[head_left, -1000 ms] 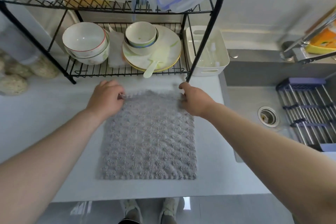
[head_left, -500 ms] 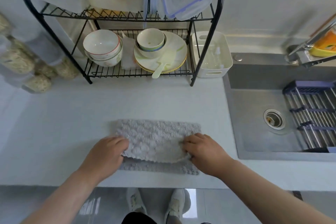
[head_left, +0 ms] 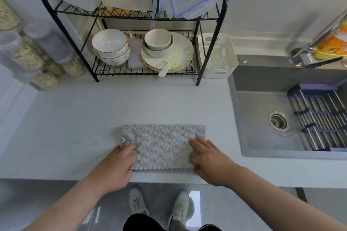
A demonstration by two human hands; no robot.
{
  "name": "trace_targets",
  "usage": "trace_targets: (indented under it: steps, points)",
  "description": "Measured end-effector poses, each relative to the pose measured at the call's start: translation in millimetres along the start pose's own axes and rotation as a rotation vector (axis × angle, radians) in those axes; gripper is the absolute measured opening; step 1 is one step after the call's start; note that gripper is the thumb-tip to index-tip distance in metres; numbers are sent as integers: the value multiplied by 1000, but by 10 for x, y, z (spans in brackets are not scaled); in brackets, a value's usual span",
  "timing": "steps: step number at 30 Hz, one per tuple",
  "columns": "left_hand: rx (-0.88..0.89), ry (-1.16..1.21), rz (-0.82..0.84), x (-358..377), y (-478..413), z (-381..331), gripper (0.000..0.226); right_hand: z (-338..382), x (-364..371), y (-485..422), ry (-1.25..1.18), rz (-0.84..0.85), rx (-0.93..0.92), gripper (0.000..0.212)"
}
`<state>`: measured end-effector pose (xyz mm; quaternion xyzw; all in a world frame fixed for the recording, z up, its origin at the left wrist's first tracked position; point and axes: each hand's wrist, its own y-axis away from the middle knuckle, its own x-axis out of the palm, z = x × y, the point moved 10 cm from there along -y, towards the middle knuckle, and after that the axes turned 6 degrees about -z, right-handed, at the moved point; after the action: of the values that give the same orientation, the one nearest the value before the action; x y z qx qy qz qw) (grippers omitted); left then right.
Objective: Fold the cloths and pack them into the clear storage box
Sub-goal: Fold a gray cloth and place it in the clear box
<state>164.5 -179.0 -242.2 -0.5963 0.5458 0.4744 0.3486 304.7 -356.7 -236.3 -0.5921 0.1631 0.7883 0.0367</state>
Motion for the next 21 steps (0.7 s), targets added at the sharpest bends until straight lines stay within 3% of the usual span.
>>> trace_targets:
  steps: [2,6,7,11,13,16,18,21]
  points:
    - [12,-52,-36,14,13,-33,35,25,46,14,21,50,15,19]
    - [8,-64,-88,-56,-9,-83,45,-9,100,37,9,82,83,63]
    - [-2,-54,-76,-55,-3,-84,45,4,92,55,-5,46,86,65]
    - [-92,-49,-45,-31,59,-23,30,-11,6,110,64,-128,58,52]
    - [-128,-90,-115,-132,66,-27,24,-43,-28,124,44,-159,91,47]
    - [-72,-90,-257,-302,-87,-175,34,-102,-65,187,-35,-219,167,41]
    - [-4,-41,-237,-262,-268,-331,47,-236,-202,243,-332,-298,408,50]
    - [-55,-15,-51,-8,-502,-431,81,-555,-160,391,-885,-381,1030,60]
